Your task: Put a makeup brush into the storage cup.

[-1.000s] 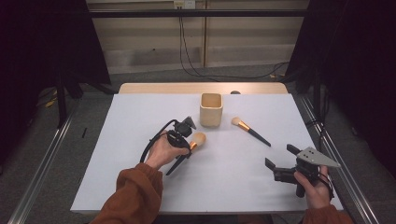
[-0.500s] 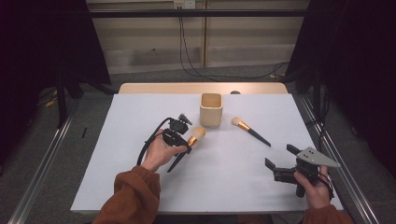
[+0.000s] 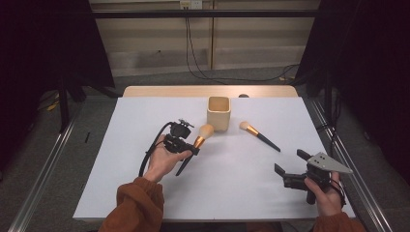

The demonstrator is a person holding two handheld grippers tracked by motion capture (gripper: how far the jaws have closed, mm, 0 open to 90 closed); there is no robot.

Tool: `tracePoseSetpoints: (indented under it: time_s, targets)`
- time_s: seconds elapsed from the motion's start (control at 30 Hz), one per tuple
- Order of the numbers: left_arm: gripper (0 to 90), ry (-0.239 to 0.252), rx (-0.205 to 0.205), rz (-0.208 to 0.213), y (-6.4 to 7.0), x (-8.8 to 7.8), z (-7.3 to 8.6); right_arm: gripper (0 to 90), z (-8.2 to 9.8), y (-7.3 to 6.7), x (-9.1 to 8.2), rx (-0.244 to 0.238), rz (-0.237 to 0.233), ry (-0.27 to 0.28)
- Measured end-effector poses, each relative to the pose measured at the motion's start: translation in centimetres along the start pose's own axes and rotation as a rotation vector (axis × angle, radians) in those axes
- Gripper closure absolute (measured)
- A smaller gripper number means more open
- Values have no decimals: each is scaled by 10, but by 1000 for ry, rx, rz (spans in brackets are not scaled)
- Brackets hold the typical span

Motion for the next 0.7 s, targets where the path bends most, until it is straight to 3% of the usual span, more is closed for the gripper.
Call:
tracePoseSetpoints:
  time_s: [0.17, 0.37, 0.7]
  targets:
    - [719, 72, -2, 21, 3, -5, -4, 4, 0, 0, 0, 1, 0, 0]
    - [720, 161, -4, 6, 2, -9, -11, 4, 0, 0, 0, 2, 0, 3]
    - [719, 311, 27, 31, 1, -16, -21, 4, -1, 0, 0, 6, 0, 3]
Point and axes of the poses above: each handheld gripper's, and its own axes: x roughly forward along the jaws, z roughly out of its underside, y roughly to its right, the point moved 8 cm from there along x, roughly forward along the jaws, and after that the axes turned 14 degrees about y, right-handed, at the moved point
